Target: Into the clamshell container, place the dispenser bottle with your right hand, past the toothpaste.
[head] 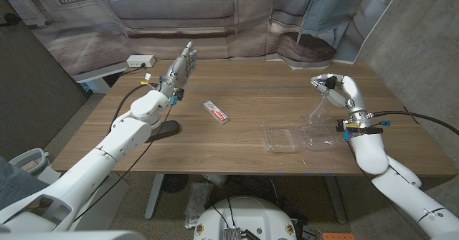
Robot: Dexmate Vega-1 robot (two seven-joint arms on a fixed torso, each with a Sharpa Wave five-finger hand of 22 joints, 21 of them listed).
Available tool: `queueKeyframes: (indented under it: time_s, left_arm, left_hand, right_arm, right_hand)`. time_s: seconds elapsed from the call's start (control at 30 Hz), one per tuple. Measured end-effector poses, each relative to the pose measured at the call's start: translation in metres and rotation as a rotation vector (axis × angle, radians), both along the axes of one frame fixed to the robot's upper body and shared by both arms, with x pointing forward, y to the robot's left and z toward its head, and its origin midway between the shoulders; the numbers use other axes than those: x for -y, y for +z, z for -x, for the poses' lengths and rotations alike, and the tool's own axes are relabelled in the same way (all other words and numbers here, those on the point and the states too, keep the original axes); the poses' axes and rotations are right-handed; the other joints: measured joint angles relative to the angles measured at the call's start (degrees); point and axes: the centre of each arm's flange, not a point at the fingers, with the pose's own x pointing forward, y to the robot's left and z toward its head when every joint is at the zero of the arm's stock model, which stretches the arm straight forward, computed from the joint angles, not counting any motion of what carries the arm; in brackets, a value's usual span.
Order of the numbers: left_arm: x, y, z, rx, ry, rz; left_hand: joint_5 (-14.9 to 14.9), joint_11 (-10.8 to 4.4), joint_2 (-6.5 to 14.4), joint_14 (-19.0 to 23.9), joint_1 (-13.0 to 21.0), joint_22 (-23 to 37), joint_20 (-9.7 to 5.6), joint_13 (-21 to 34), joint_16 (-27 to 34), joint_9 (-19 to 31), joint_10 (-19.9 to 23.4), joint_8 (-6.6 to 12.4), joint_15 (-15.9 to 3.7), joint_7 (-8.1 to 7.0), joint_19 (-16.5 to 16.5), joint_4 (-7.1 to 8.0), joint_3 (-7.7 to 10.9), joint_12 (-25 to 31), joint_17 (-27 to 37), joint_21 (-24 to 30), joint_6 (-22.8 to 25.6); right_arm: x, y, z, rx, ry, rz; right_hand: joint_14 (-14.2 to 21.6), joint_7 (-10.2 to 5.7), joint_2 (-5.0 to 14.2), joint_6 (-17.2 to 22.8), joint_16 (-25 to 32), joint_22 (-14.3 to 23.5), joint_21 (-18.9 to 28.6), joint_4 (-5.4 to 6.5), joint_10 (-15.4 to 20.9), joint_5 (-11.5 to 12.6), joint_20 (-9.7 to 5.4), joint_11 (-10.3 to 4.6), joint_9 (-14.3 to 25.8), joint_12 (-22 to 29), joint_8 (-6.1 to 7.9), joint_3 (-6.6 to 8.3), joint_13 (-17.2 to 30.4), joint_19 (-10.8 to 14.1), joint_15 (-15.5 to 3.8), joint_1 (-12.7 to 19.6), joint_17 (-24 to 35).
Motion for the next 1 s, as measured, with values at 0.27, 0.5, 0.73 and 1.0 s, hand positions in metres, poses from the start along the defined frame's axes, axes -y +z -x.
queueKeyframes:
  time_s: [0.27,0.5,0.73,1.0]
  left_arm:
    - [0.003,0.002,-0.002,0.001,-0.005,-0.003]
    - [0.005,0.003,-0.003,0.000,-0.009,-0.006]
    - [0.006,0.004,-0.004,-0.004,-0.009,-0.011]
    - [0.007,0.003,-0.005,-0.011,-0.010,-0.016]
  left_hand:
    - [0.0,0.00,0.0,0.0,0.0,0.0,0.00,0.0,0.0,0.0,0.0,0.00,0.00,0.00,0.0,0.24,-0.23,0.0,0.0,-0.4,0.0]
    - [0.0,0.00,0.0,0.0,0.0,0.0,0.00,0.0,0.0,0.0,0.0,0.00,0.00,0.00,0.0,0.24,-0.23,0.0,0.0,-0.4,0.0]
    - [0.0,0.00,0.3,0.0,0.3,0.0,0.00,0.0,0.0,0.0,0.0,0.00,0.00,0.00,0.0,0.24,-0.22,0.0,0.0,-0.4,0.0]
    - [0.0,0.00,0.3,0.0,0.3,0.0,0.00,0.0,0.0,0.0,0.0,0.00,0.00,0.00,0.0,0.10,-0.37,0.0,0.0,-0.6,0.0]
  right_arm:
    - [0.003,-0.004,0.001,0.004,-0.021,-0.007]
    - [0.005,-0.008,0.002,0.008,-0.036,-0.021]
    - [0.009,-0.016,0.001,0.011,-0.057,-0.041]
    - [0.010,-0.022,-0.001,0.008,-0.065,-0.054]
  right_hand:
    - [0.0,0.18,0.05,0.0,0.0,0.0,0.2,0.00,0.0,0.0,0.00,0.00,0.0,0.0,-0.22,0.00,0.3,0.0,0.00,0.0,0.0]
    - [0.0,0.18,0.05,0.0,0.0,0.0,0.2,0.00,0.0,0.0,0.00,0.00,0.0,0.0,-0.22,0.00,0.3,0.0,0.00,0.0,0.0]
    - [0.0,0.19,0.06,0.0,-0.2,0.0,0.2,0.18,0.0,0.0,-0.11,0.00,0.0,0.0,-0.22,-0.18,0.3,-0.1,0.00,-0.1,0.0]
    - [0.0,0.03,0.20,0.1,-0.2,0.0,0.2,0.24,0.0,0.0,-0.11,0.00,0.0,0.0,-0.44,-0.24,0.3,-0.5,0.00,-0.2,0.0]
